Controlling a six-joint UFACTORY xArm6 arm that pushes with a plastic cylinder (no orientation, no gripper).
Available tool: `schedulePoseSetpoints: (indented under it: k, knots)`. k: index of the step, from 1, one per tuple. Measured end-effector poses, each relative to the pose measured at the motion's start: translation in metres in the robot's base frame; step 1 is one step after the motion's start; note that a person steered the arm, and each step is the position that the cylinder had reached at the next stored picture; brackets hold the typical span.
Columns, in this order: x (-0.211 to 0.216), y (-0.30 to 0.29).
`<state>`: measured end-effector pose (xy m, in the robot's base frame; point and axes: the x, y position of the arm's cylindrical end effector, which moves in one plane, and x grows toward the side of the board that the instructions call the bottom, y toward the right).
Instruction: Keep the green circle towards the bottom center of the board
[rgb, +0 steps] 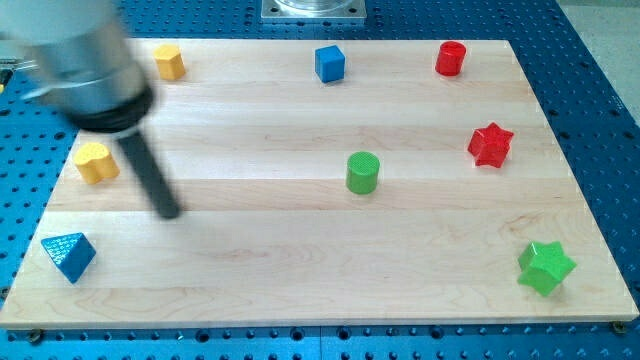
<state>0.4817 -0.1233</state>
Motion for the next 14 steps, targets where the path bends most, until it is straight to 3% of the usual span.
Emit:
schedulePoseSetpoints:
  k: [2, 3, 4, 5, 8, 9, 10, 11, 12, 13, 14]
  knots:
    - [-0.117, 0.248]
    - [-0.089, 0.25]
    - [-0.038, 0.156]
    - [0.057, 0.087]
    - [0.002, 0.27]
    - [0.059, 0.228]
    - [0.086, 0.132]
    - [0.086, 0.132]
    - [0.055, 0.12]
    - [0.06, 0.028]
    - [0.108, 0.028]
